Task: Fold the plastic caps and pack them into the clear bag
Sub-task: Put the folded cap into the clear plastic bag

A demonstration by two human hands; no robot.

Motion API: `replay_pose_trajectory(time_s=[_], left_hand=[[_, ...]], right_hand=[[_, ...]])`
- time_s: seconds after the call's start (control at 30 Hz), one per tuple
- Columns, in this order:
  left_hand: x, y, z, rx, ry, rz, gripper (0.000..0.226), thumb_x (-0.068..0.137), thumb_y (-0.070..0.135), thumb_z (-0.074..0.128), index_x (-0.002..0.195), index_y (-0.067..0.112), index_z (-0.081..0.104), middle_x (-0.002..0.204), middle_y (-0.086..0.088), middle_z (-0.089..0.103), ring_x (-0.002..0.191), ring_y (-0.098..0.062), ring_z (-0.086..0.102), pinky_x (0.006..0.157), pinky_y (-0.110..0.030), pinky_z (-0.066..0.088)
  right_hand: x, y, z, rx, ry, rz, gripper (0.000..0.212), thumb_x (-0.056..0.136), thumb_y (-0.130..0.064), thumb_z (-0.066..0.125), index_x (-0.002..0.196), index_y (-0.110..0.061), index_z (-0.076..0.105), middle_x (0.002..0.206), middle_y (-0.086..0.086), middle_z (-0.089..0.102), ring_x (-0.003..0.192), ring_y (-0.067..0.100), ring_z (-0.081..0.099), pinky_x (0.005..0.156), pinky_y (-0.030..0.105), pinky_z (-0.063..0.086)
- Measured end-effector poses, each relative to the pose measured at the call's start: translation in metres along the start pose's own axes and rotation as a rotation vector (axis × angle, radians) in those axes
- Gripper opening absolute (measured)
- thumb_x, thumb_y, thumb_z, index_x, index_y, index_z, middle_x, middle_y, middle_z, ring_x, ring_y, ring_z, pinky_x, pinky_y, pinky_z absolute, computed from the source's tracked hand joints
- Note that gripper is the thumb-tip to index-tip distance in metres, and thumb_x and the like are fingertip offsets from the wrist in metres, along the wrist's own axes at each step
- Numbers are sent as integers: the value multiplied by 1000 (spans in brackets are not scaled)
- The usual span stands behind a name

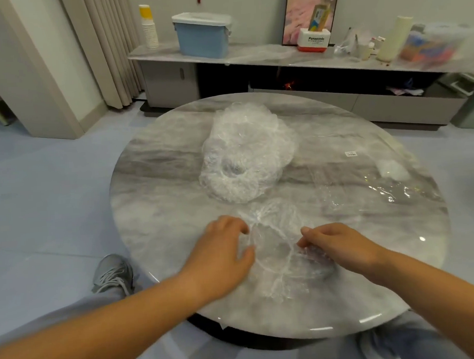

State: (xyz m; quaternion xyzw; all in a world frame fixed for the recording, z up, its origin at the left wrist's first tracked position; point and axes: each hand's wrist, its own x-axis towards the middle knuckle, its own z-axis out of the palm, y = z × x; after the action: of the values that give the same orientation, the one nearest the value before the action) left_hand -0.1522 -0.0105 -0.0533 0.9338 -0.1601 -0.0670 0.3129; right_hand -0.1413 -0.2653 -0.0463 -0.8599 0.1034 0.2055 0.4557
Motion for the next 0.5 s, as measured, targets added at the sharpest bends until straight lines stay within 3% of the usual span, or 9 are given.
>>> replay_pose_trajectory(time_s=[0.07,0.13,0.23,0.33,0.43,0.5], left_hand=[[18,-9,-4,-139,15,-286,38,94,41,61,125,21,52,122,5,54,110,-13,55,95,-27,45],[32,-13,-8,-404,-26,-459,38,90,40,69,119,21,53,111,1,64,93,-14,63,90,-35,54],[44,-4,-7,-622,-68,-525,45,85,38,78,118,22,51,100,-9,71,75,-17,66,78,-37,61],[53,6,-2,-550,-76,-560,58,79,41,83,121,23,48,93,-7,70,65,-14,62,55,-26,51],[60,6,3,-553,-59,-544,49,79,31,86,116,16,58,98,-6,69,66,-13,61,56,-26,50],[62,2,2,-669,-20,-524,40,82,17,83,114,11,61,95,-9,71,68,-16,64,66,-31,58]], right_hand=[[-3,7,-3,34,-7,-7,40,100,-49,55,88,-20,81,83,-5,75,69,7,63,70,22,46],[-5,11,-3,41,-20,-42,37,100,-50,55,91,-24,80,87,-11,75,75,4,66,72,19,45],[-7,9,2,56,-44,-125,31,100,-45,56,95,-25,80,92,-15,75,83,-3,67,70,12,48],[-7,5,7,125,-52,-150,30,101,-39,58,95,-19,80,98,-2,78,94,13,72,72,15,54],[-3,6,9,79,3,-153,36,100,-44,57,91,-17,80,95,4,77,90,19,72,83,30,59],[0,7,6,77,33,-149,35,101,-41,57,87,-19,80,84,-4,77,75,8,70,76,25,55]])
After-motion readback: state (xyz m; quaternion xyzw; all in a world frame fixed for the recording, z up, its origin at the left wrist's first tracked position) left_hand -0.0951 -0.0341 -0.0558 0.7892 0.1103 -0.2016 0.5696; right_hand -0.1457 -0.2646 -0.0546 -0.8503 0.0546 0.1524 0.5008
